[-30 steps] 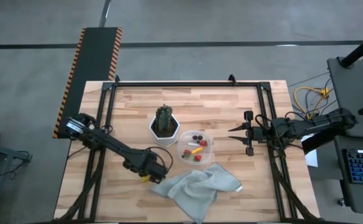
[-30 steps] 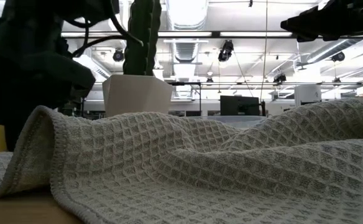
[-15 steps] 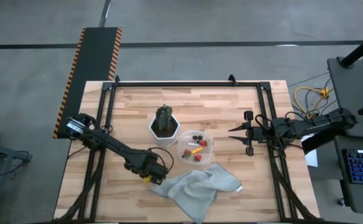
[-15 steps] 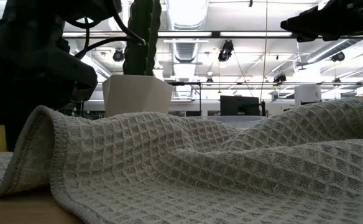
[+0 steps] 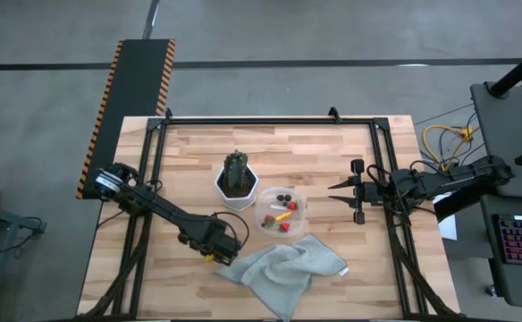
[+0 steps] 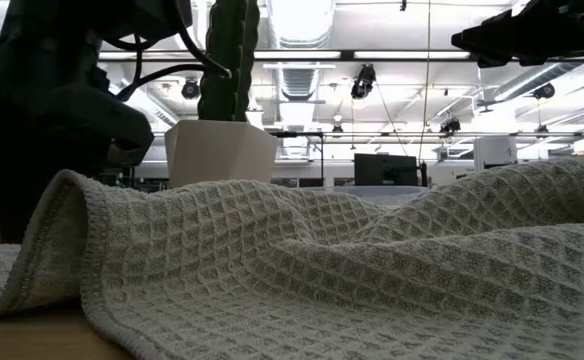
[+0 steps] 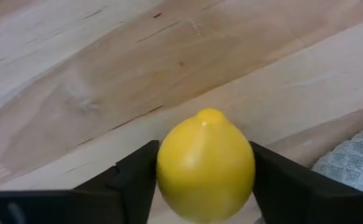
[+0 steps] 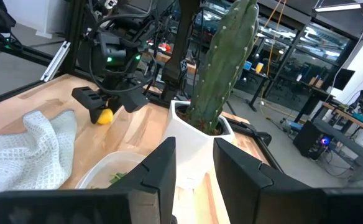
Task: Pick and placing Produce into tupperware
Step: Put the lemon into the transparent bin
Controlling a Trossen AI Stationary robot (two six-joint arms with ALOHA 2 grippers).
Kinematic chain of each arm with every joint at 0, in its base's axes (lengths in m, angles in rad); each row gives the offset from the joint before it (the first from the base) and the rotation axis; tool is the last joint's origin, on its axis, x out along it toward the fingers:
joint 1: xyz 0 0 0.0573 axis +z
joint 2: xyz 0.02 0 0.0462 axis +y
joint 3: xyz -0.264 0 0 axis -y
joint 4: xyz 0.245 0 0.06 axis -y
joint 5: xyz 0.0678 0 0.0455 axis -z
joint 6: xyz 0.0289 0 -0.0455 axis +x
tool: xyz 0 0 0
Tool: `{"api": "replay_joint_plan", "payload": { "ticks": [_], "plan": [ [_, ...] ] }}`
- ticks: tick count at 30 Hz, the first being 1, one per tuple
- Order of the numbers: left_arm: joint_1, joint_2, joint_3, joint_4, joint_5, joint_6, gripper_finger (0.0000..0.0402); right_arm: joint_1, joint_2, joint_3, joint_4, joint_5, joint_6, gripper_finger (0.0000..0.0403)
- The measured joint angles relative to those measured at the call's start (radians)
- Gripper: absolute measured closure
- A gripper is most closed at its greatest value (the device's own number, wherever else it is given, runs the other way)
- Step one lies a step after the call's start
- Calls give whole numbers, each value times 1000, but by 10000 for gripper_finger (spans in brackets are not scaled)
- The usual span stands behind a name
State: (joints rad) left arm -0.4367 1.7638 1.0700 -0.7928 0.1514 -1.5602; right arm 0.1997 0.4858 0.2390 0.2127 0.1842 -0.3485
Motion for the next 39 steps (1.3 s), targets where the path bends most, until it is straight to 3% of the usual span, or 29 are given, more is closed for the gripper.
{"api": "replay_joint_plan", "payload": {
  "ticks": [4, 39],
  "plan": [
    [3, -3, -11, 10, 3, 22, 219, 0, 0, 0, 0, 0, 0, 303],
    [36, -42, -3, 21, -2, 233, 219, 0, 0, 0, 1, 0, 8, 303]
  ]
}}
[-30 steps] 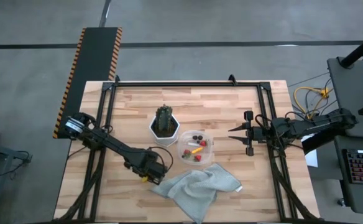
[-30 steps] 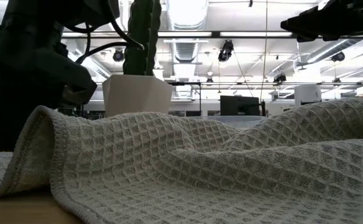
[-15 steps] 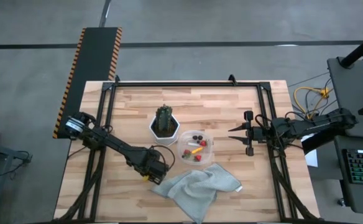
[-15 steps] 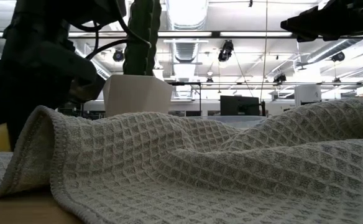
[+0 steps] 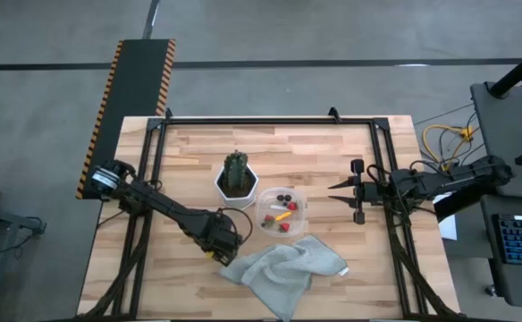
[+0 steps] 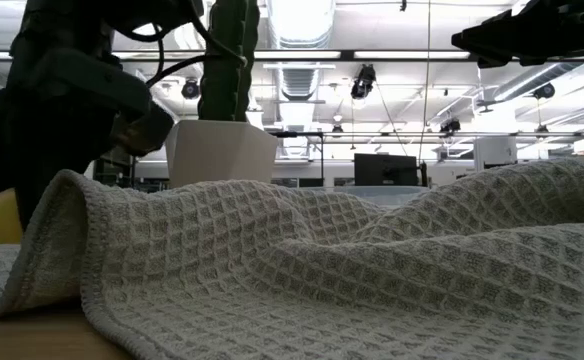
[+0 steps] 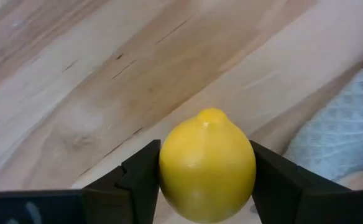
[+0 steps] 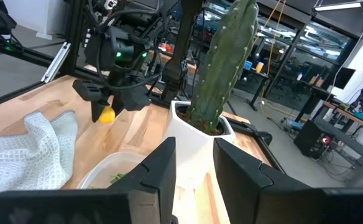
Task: Pick and placing Produce into tupperware
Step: Put the lemon into the transparent bin
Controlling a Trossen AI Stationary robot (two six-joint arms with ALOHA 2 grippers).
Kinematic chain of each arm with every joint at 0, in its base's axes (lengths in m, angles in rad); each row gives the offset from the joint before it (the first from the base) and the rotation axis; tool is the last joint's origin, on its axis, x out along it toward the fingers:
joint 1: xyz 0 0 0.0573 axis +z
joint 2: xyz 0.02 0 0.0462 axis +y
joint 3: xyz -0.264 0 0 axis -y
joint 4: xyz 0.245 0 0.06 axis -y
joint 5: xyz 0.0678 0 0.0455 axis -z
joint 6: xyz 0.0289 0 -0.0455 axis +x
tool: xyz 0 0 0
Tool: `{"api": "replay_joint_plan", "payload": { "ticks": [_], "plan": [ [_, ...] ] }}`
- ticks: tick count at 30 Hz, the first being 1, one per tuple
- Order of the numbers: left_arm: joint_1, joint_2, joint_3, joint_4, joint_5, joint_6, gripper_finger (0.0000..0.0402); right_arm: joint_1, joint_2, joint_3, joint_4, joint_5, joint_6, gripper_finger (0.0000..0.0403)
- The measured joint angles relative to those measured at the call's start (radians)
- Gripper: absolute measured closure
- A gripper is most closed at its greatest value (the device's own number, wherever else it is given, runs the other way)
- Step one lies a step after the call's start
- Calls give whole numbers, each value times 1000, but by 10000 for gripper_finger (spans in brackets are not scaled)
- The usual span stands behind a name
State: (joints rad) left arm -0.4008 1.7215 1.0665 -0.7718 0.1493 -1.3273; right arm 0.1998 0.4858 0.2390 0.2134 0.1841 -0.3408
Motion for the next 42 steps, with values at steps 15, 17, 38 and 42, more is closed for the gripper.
{"api": "replay_joint_plan", "payload": {
  "ticks": [15, 17, 38, 42],
  "plan": [
    [93, -1, 194, 2, -187, 344, 219, 0, 0, 0, 1, 0, 0, 303],
    [114, -1, 220, 4, -209, 399, 219, 0, 0, 0, 1, 0, 0, 303],
    [117, 11, 326, -1, -345, 551, 219, 0, 0, 0, 3, 0, 7, 303],
    [93, 11, 365, 5, -378, 552, 219, 0, 0, 0, 4, 0, 6, 303]
  ]
}}
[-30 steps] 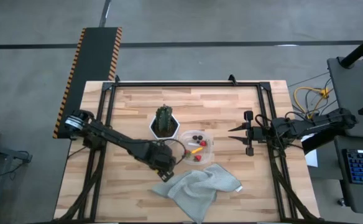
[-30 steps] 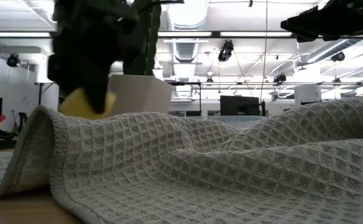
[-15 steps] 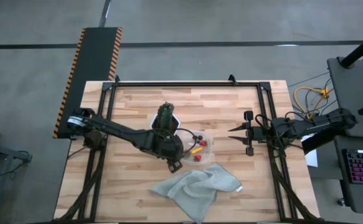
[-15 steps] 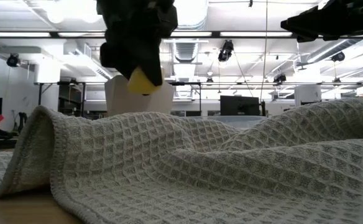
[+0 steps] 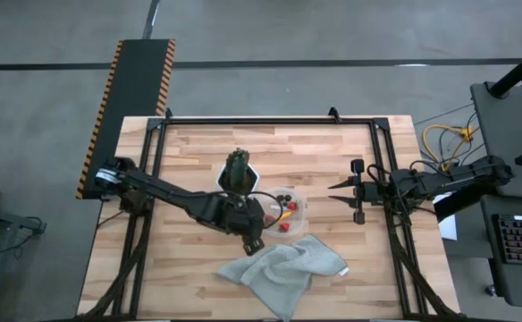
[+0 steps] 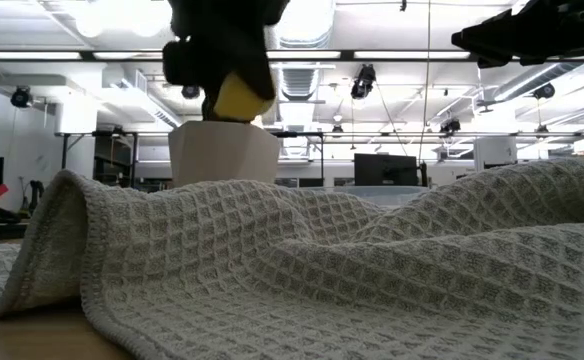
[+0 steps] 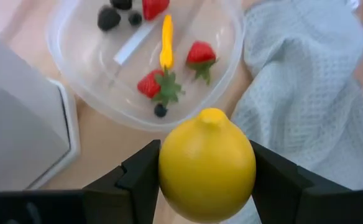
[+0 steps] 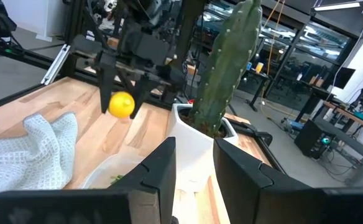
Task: Pick and placing Produce into tupperware
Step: Put the lemon into the transparent bin
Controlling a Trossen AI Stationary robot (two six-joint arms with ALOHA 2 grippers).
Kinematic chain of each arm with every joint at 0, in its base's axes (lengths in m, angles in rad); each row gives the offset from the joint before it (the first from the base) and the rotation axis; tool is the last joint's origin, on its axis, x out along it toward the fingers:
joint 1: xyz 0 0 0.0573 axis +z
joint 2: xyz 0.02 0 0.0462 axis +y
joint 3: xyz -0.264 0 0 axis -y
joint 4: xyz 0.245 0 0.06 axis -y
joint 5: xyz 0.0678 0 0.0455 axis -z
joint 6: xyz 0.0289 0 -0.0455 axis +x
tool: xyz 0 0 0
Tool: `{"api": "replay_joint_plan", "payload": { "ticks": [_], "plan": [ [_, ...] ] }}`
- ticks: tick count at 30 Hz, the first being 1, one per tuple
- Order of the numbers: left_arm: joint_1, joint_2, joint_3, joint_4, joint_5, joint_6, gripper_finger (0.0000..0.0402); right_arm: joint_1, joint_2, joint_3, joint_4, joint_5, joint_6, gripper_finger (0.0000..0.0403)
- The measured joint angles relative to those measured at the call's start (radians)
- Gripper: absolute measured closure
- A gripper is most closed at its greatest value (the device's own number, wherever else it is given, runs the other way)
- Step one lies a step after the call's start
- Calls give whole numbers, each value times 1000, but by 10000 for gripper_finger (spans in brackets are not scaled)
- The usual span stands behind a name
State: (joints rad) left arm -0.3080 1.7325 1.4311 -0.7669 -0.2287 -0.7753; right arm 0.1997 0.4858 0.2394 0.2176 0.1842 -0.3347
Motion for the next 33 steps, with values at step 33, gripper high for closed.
{"api": "replay_joint_plan", "payload": {
  "ticks": [33],
  "plan": [
    [112, 333, 288, -17, -138, 421, 219, 0, 0, 0, -4, 0, 13, 303]
  ]
}}
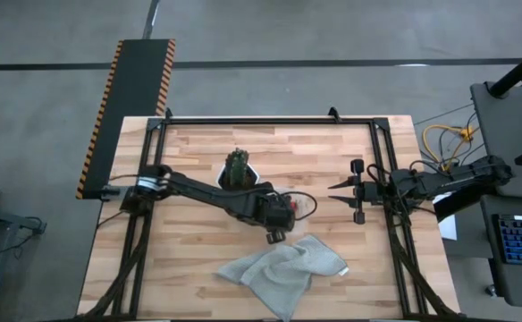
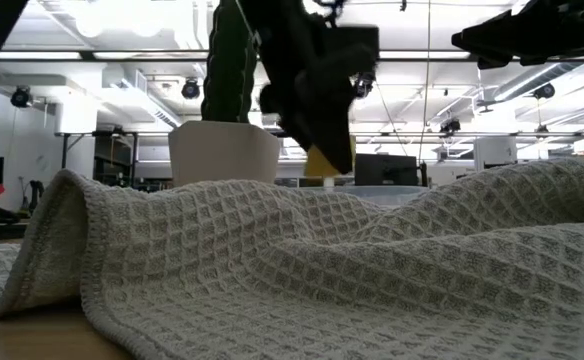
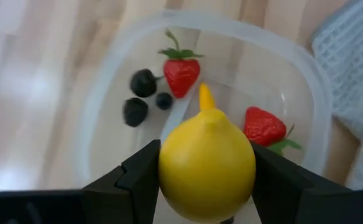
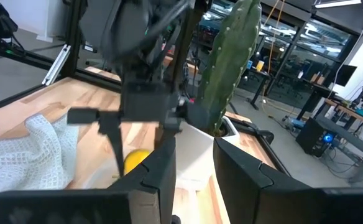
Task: Pick and placing Produce into tupperware
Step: Put the lemon into the transparent bin, then return to Home Position
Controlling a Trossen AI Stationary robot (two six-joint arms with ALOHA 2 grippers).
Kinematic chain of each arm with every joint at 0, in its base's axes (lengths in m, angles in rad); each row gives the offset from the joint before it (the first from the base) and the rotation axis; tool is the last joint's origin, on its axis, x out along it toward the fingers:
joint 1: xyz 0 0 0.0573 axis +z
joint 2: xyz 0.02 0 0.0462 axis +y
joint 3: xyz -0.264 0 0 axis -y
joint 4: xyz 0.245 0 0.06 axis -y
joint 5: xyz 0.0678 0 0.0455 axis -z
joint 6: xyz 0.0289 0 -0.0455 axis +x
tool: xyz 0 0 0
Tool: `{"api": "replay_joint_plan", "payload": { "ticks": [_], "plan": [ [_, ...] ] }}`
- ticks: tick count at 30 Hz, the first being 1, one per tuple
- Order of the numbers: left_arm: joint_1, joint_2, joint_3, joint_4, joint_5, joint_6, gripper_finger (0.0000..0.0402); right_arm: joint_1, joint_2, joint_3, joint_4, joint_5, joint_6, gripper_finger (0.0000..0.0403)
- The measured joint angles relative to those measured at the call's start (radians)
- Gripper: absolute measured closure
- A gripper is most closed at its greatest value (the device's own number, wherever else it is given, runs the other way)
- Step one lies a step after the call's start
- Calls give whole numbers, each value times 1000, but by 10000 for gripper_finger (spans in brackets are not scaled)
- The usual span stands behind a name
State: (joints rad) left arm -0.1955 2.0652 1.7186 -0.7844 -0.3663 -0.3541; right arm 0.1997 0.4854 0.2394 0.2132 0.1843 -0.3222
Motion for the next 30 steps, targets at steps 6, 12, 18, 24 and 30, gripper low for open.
{"api": "replay_joint_plan", "payload": {
  "ticks": [6, 12, 18, 24, 30],
  "plan": [
    [6, 32, -1, 27, 5, 28, 219, 0, 0, 0, -1, 0, 0, 303],
    [25, 53, -7, 52, 30, 30, 219, 0, 0, 0, -8, 0, 7, 303],
    [37, 55, -7, 45, 36, 23, 219, 0, 0, 0, -8, 0, 7, 303],
    [39, 54, -8, 48, 27, 21, 191, 0, 0, 0, -20, 0, 8, 303],
    [39, 54, -3, 45, 43, 24, 176, 0, 0, 0, -23, 0, 7, 303]
  ]
}}
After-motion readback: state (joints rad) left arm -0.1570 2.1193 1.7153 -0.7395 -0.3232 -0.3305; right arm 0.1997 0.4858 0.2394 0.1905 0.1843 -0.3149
